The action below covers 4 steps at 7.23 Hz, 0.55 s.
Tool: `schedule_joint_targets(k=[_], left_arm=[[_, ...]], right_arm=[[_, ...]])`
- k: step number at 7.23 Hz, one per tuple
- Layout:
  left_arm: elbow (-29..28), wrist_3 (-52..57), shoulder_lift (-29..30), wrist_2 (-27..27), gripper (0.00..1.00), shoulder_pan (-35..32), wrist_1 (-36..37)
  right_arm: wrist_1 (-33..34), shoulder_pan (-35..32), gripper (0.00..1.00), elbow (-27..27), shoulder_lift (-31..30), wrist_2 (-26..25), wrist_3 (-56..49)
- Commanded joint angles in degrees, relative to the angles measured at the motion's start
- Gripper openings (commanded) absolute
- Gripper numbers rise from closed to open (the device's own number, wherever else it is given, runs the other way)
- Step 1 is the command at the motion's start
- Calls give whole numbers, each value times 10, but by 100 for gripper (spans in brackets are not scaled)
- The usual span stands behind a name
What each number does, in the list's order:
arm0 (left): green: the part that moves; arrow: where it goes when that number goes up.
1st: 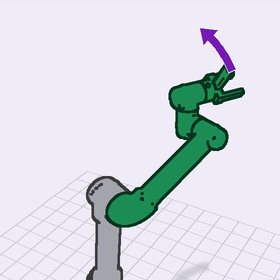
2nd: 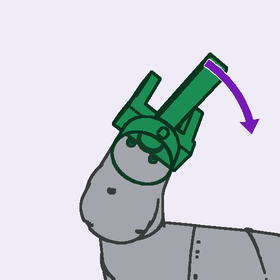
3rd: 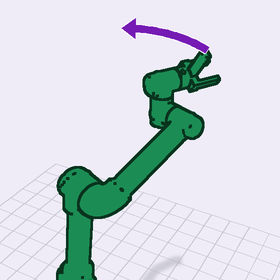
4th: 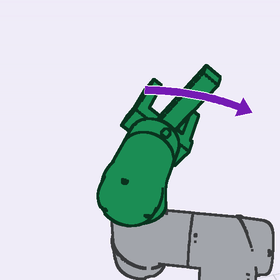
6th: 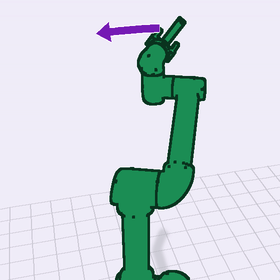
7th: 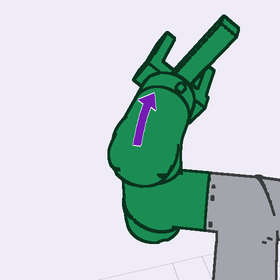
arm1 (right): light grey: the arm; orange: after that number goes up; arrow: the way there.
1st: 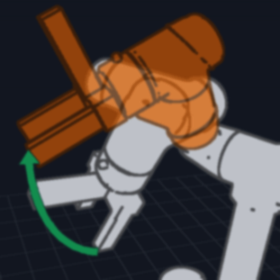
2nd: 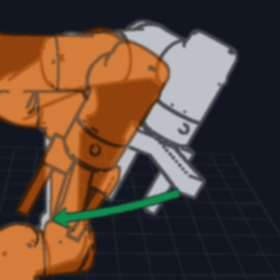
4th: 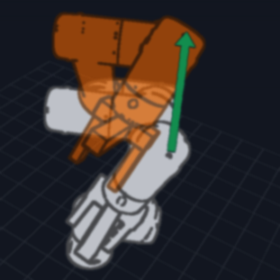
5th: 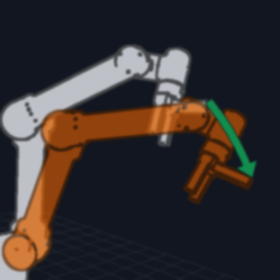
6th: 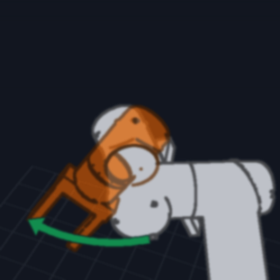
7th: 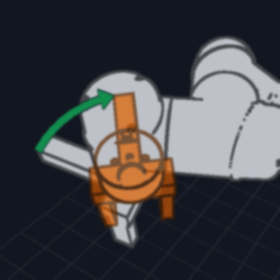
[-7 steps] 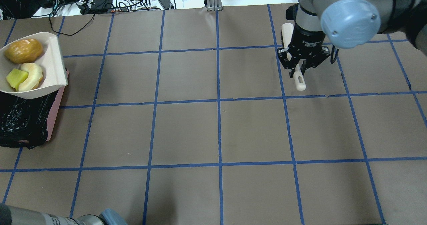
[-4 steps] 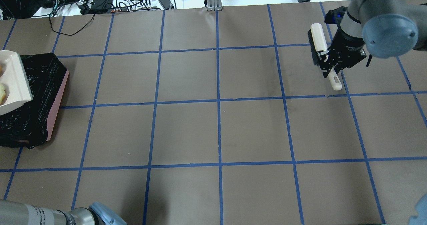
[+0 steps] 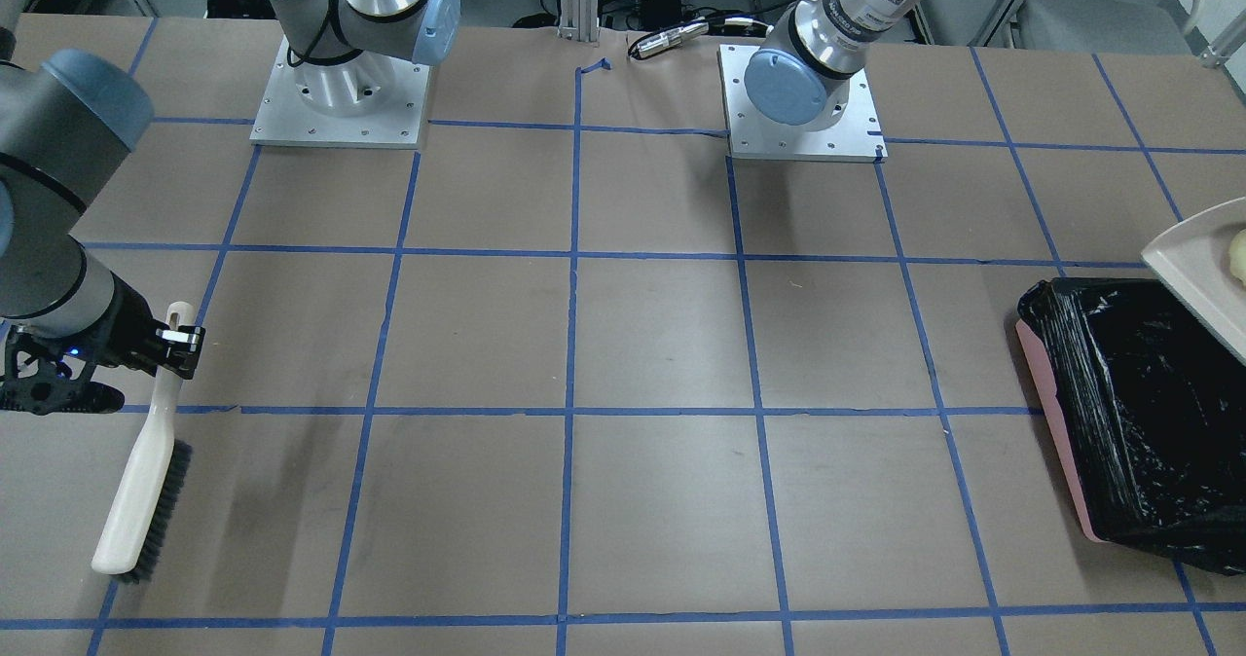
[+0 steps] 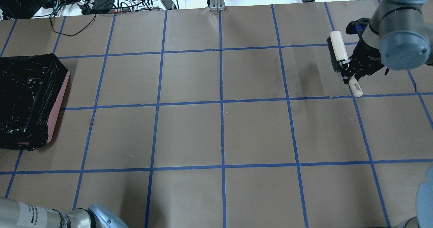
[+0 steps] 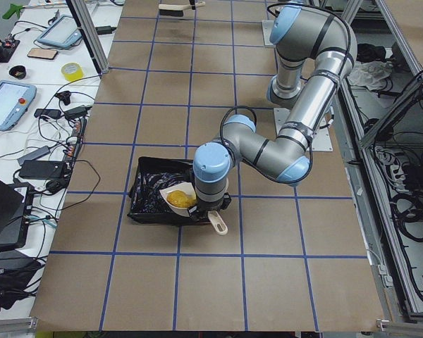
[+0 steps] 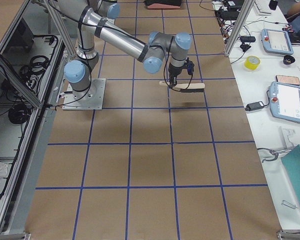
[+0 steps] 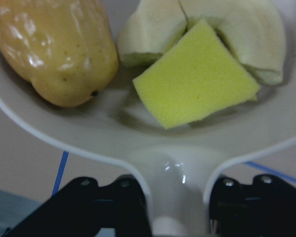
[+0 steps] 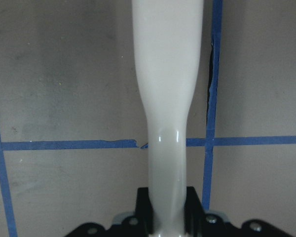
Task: Sweep and dump trash into bin
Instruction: 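Tip the dustpan with the left gripper to dump contents into the bin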
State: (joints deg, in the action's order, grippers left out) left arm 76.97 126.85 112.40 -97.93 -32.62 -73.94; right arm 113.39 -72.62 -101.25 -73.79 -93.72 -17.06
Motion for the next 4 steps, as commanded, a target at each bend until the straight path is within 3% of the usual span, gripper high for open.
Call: schedule_joint_targets(k=[1,2,4], left_arm=[[-1,37,3,-192,0,-79,89],[5,37,5,-201,0,-89,137],[68,38,-14,-246,0,-126,239]], right_arm=[[8,13,0,0,20,3,-27],[17,16,0,0,26,4,-48],[27,17,0,-1,35,-1,-50]])
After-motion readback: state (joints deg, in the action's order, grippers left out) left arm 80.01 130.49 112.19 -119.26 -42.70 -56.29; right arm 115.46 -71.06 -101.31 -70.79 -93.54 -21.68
